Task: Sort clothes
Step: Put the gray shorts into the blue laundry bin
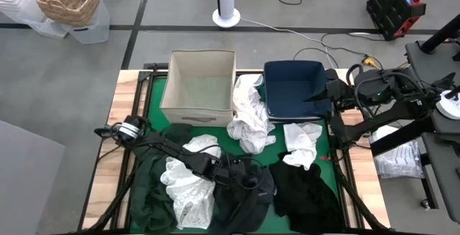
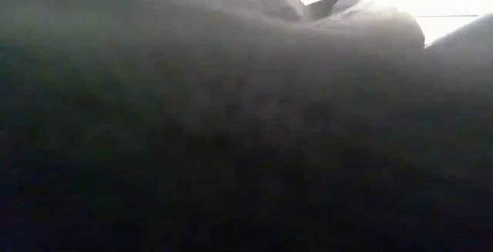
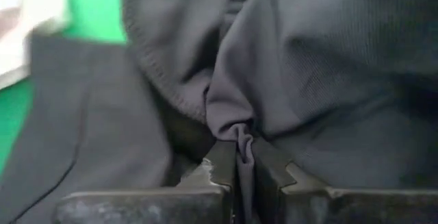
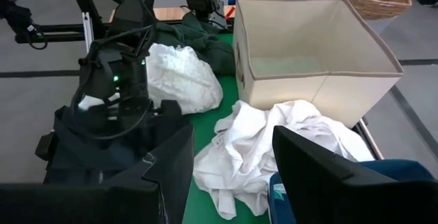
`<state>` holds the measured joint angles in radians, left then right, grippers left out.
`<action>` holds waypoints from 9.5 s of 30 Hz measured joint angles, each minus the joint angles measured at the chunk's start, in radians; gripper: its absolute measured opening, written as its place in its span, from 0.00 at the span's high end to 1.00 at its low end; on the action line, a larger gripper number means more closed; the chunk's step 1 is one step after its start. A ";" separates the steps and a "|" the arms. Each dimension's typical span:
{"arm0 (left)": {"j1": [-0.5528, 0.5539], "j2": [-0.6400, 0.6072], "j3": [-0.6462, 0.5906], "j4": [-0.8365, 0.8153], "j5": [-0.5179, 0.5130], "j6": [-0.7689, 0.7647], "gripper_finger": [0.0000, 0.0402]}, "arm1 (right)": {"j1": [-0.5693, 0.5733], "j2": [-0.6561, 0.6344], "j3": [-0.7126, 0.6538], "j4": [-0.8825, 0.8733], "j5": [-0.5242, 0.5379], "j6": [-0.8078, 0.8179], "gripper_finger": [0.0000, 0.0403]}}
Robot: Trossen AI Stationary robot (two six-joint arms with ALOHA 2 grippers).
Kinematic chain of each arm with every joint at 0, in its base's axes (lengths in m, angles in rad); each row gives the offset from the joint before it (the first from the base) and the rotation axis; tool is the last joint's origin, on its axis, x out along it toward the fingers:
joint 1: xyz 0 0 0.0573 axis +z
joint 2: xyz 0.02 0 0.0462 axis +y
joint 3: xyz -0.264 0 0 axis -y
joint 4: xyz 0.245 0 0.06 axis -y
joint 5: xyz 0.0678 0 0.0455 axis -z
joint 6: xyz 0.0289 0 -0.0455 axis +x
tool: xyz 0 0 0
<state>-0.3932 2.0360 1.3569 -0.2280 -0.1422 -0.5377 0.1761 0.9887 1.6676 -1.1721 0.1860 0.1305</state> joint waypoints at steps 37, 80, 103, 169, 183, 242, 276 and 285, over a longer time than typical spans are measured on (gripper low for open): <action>0.052 -0.341 0.122 -0.060 -0.210 -0.012 1.00 | 0.000 -0.236 -0.363 0.401 -0.009 -0.108 0.53; 0.365 -0.017 0.972 -0.230 -0.720 0.140 1.00 | 0.000 -0.397 -0.504 0.843 -0.238 -0.326 0.53; 0.543 -0.014 0.972 0.572 -0.457 0.373 1.00 | 0.000 -0.444 -0.451 0.823 -0.133 -0.333 0.54; 0.582 0.316 0.999 0.169 -0.038 0.160 0.48 | 0.000 -0.457 -0.418 0.751 -0.131 -0.309 0.76; 0.543 0.151 0.999 -0.799 -0.092 0.518 0.47 | 0.000 -0.457 -0.418 0.727 -0.122 -0.327 0.79; 0.560 0.104 0.998 -0.934 -0.028 -0.207 0.87 | 0.000 -0.457 -0.418 0.703 -0.105 -0.314 0.78; 0.562 0.209 0.986 -0.956 -0.071 -0.367 0.61 | 0.000 -0.430 -0.418 0.705 -0.105 -0.324 0.76; 0.560 0.206 0.997 -0.805 -0.061 -0.234 0.98 | 0.000 -0.430 -0.418 0.705 -0.105 -0.325 0.79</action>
<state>0.1669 2.2417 2.3543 -1.0327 -0.2031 -0.7719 0.1764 0.5587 1.2491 -0.4675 0.0814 -0.1947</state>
